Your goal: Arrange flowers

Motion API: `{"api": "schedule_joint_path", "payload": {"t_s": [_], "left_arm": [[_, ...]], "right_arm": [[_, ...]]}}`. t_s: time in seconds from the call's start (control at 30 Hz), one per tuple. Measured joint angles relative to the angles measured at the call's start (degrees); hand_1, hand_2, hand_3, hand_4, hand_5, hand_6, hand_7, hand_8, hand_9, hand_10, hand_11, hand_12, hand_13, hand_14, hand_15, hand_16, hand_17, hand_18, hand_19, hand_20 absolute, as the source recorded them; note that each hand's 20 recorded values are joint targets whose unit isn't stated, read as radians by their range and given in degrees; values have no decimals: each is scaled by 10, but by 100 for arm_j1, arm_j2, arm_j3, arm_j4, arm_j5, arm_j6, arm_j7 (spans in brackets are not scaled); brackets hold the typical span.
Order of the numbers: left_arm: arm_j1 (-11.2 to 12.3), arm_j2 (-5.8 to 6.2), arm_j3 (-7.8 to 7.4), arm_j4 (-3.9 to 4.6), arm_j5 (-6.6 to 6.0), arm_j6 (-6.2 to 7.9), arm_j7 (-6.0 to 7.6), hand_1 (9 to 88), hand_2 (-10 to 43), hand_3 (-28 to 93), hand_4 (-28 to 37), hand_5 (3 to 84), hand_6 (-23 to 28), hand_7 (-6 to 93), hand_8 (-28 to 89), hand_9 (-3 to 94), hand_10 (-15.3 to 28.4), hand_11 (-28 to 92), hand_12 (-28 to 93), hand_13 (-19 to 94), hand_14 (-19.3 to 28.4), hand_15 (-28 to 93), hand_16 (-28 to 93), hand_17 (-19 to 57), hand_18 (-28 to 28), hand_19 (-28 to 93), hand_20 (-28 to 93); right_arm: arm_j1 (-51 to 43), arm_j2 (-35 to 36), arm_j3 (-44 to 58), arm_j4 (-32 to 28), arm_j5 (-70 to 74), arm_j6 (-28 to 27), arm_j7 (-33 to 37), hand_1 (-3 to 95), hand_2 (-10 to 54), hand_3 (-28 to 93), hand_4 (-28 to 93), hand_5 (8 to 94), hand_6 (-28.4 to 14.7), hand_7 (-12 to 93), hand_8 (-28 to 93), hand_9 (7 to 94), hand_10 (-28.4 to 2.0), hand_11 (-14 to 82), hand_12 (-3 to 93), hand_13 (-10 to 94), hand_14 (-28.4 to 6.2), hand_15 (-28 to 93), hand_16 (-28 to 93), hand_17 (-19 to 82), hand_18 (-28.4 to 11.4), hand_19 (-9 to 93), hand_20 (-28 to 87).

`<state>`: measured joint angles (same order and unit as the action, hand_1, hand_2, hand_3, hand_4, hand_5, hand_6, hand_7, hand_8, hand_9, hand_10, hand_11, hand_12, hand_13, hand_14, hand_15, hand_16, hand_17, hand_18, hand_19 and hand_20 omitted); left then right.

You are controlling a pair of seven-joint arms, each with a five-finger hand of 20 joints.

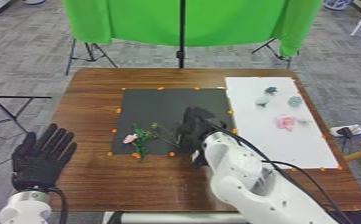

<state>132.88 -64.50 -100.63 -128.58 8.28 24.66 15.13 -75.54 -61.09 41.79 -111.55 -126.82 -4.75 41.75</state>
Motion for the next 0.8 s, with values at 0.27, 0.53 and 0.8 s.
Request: {"api": "schedule_joint_path", "payload": {"t_s": [0.27,0.53,0.8], "left_arm": [[40,-15,0,-11,-6,4,4,254,170,759,-283,455,97,130,-91,374,155,208,111,275,149,372,-54,-55,130,308,157],[79,-22,-4,-16,-13,2,2,254,171,759,-283,454,97,131,-91,375,155,209,111,275,150,373,-55,-55,130,308,157],[81,-22,-2,-16,-13,1,-32,255,172,759,-283,456,97,131,-91,375,155,209,110,275,150,374,-55,-55,130,309,157]], "right_arm": [[-43,94,257,-285,198,15,29,354,41,723,-206,672,-89,111,-98,710,-212,282,222,617,-195,750,285,326,-273,909,446],[-135,119,370,-716,990,-498,138,352,45,720,-199,669,-94,85,-93,724,-215,257,215,629,-195,741,293,331,-279,913,446],[-312,-25,286,-731,913,-605,200,348,51,717,-198,659,-109,70,-95,721,-217,238,210,628,-198,734,295,332,-280,914,443]]}}
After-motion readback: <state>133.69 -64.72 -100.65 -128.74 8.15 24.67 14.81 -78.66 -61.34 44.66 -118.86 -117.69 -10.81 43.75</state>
